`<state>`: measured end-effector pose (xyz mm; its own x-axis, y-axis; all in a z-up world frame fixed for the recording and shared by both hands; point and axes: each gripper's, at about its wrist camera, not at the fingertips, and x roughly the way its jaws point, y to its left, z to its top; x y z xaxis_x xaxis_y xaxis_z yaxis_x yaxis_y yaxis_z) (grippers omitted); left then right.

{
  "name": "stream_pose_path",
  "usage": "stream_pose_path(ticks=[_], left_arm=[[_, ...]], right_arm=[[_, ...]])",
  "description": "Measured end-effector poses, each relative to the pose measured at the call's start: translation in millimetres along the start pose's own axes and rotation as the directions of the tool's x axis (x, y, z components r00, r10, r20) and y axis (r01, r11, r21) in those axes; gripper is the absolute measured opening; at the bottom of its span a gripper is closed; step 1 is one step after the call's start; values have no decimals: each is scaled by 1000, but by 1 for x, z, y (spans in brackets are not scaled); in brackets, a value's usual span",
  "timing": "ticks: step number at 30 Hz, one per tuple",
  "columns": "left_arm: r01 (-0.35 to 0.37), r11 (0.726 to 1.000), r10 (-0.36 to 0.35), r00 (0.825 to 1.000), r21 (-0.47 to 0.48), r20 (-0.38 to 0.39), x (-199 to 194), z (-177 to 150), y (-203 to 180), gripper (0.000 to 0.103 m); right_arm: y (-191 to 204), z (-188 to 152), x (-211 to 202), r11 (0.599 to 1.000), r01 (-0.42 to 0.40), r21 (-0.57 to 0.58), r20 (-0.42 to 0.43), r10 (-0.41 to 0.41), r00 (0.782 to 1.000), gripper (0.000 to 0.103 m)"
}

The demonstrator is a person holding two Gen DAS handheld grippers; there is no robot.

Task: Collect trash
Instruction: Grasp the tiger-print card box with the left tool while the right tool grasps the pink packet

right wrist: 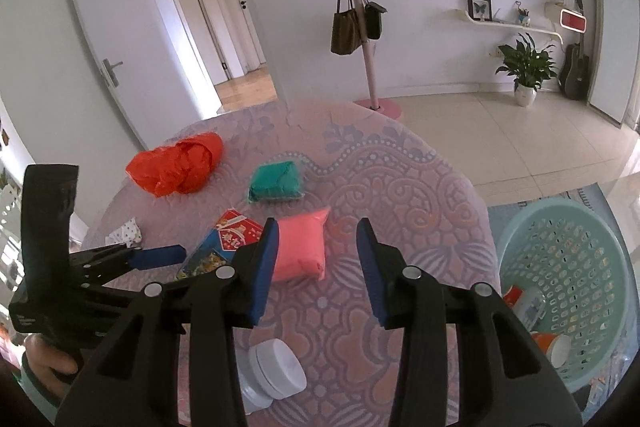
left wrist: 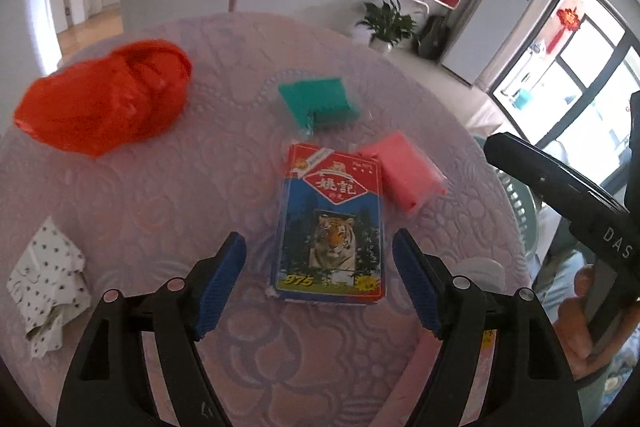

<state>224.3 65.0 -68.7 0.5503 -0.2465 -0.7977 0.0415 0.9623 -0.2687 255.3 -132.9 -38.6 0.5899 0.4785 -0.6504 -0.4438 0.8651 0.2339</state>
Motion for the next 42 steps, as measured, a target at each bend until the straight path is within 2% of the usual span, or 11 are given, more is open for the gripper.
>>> stream_pose_path(ticks=[7, 11, 12, 13, 19, 25, 30, 33, 35, 36, 42], left_arm=[[-50, 997, 52, 998, 62, -46, 12, 14, -6, 73], [-75, 995, 77, 996, 64, -35, 14, 18, -6, 64], [-83, 995, 84, 996, 62, -27, 13, 19, -4, 59], [-80, 995, 82, 996, 58, -23, 12, 18, -4, 59], [-33, 999, 34, 999, -31, 29, -3, 4, 12, 58], [-12, 994, 23, 995, -113, 95, -24, -15, 33, 58], [-8, 991, 25, 992, -133, 120, -34, -18, 41, 58], [-1, 989, 21, 991, -149, 129, -38, -22, 40, 58], [14, 988, 8, 991, -155, 136, -41, -21, 41, 58], [14, 988, 8, 990, -153, 141, -43, -20, 39, 58], [28, 990, -4, 984, -136, 176, -54, -11, 28, 58]], right_arm=[[-1, 1, 18, 1000, 4, -18, -44, -4, 999, 37], [2, 1, 22, 999, -1, -32, -57, -1, 998, 38], [4, 1, 24, 999, 3, -40, -61, -6, 998, 40], [5, 2, 26, 999, 6, -47, -64, -9, 998, 43], [15, 1, 40, 996, 3, -92, -102, -13, 995, 57], [26, -1, 56, 992, 10, -125, -136, -27, 990, 58], [29, -2, 66, 991, 34, -127, -164, -54, 985, 58], [28, -1, 68, 992, 37, -124, -175, -59, 983, 58], [26, -1, 71, 991, 38, -126, -194, -63, 979, 48], [27, -1, 73, 990, 40, -134, -200, -66, 978, 36], [24, 1, 57, 987, 59, -147, -159, -82, 984, 35]])
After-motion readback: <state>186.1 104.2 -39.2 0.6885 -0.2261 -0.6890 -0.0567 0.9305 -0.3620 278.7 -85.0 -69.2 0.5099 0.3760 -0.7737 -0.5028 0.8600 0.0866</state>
